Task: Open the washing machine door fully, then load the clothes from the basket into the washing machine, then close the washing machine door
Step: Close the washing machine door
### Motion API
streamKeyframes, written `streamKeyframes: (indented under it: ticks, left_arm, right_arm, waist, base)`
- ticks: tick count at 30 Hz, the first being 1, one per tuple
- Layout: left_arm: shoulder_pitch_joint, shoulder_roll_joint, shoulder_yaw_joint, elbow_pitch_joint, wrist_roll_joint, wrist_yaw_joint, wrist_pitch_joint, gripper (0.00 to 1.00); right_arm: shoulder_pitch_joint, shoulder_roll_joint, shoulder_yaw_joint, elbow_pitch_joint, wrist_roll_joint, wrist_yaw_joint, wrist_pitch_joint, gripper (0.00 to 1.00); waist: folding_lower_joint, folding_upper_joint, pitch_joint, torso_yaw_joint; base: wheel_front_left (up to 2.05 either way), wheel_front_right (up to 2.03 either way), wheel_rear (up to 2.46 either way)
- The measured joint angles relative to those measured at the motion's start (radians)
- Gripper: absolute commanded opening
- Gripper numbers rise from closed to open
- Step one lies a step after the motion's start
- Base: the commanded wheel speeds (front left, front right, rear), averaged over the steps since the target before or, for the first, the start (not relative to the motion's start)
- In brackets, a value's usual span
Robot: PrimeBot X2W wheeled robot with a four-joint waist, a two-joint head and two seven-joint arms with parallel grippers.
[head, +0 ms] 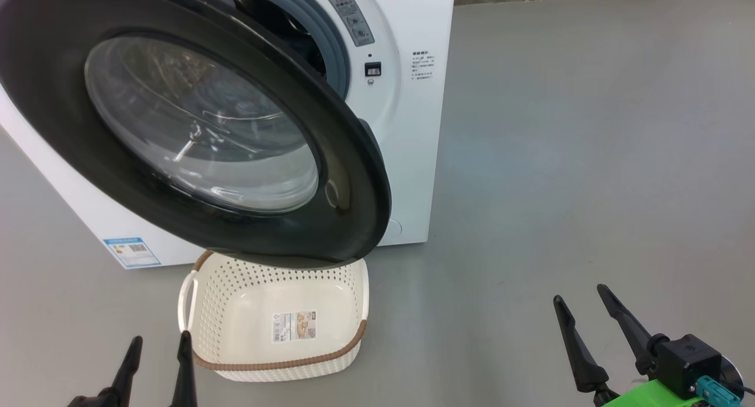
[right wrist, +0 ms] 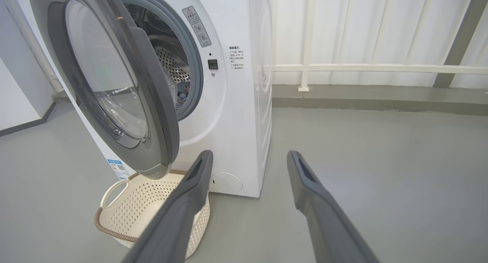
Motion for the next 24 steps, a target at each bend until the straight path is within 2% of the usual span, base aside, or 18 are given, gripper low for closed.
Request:
streamKeyframes:
  ticks: [2,4,17,24]
  left_arm:
    - [0.000,0.000,-0.001,0.000,0.000,0.001,0.000,1.00]
    - [0.000,0.000,-0.003,0.000,0.000,0.001,0.000,1.00]
    - [0.000,0.000,-0.005,-0.001,0.000,0.023,-0.027,1.00]
    - [-0.003,-0.003,-0.014,-0.003,0.000,0.032,-0.028,1.00]
  right_arm:
    - [0.000,0.001,0.000,-0.001,0.000,0.000,0.000,1.00]
    - [0.000,0.003,-0.001,-0.001,0.000,0.000,0.000,0.00]
    - [-0.006,0.005,0.010,0.010,0.002,0.000,0.010,0.00]
    - [-0.094,0.000,0.032,0.093,0.014,0.000,0.007,0.00]
  waist:
    - [0.0000,0.0000,0.001,0.001]
    - [0.0001,0.0000,0.002,0.001]
    - [0.0000,0.0000,0.012,0.003]
    - [0.0001,0.0000,0.027,0.011]
  base:
    - [0.00,0.00,0.00]
    - [0.00,0.00,0.00]
    - [0.00,0.00,0.00]
    - [0.00,0.00,0.00]
